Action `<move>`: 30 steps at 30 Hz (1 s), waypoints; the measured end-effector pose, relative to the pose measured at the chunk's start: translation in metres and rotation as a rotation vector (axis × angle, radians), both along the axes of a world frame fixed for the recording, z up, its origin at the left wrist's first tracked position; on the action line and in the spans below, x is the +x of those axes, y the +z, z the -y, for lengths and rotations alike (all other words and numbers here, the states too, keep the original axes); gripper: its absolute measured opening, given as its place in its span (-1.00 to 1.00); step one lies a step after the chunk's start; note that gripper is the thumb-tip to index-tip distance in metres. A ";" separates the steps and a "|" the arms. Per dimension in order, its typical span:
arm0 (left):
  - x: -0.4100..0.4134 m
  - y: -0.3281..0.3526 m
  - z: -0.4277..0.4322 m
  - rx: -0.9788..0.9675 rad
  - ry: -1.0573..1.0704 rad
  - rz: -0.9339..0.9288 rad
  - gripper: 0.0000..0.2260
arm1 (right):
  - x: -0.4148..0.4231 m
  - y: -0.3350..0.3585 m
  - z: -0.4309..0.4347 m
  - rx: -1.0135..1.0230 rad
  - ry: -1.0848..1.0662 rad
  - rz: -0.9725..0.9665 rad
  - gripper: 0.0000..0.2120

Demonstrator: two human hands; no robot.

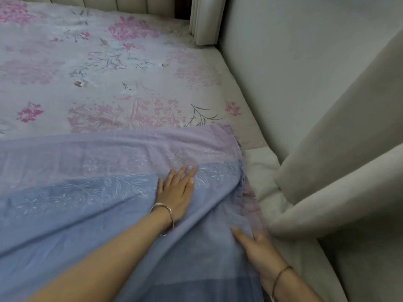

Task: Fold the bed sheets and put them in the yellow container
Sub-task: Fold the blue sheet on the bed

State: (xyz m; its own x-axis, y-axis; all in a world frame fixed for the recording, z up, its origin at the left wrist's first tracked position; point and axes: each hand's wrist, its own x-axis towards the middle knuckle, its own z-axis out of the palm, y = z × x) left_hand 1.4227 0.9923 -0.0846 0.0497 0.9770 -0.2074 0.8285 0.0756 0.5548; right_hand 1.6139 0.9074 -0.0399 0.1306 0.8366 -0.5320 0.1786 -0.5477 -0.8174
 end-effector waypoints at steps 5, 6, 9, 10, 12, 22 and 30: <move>0.006 -0.015 0.008 0.036 -0.063 -0.253 -0.59 | 0.053 0.032 0.005 0.310 -0.037 0.301 -0.94; 0.008 -0.018 0.008 0.049 -0.052 -0.286 -0.59 | 0.061 0.024 0.011 0.244 0.044 0.343 -0.94; 0.014 -0.020 0.009 0.043 -0.057 -0.381 -0.57 | 0.064 -0.007 0.033 0.045 0.156 0.410 -0.68; 0.015 -0.019 0.009 0.017 -0.056 -0.385 -0.57 | 0.063 -0.013 0.039 0.026 0.132 0.388 -0.62; 0.019 -0.007 0.011 -0.038 -0.027 -0.327 -0.56 | 0.061 -0.009 0.045 -0.020 0.048 0.265 -0.66; 0.065 -0.019 0.126 0.075 -0.168 -0.255 -0.22 | 0.081 0.028 0.147 -0.254 0.367 -0.148 -0.54; 0.077 0.009 0.139 -0.182 -0.146 -0.191 -0.51 | 0.094 0.011 0.222 -0.266 0.190 -0.108 -0.22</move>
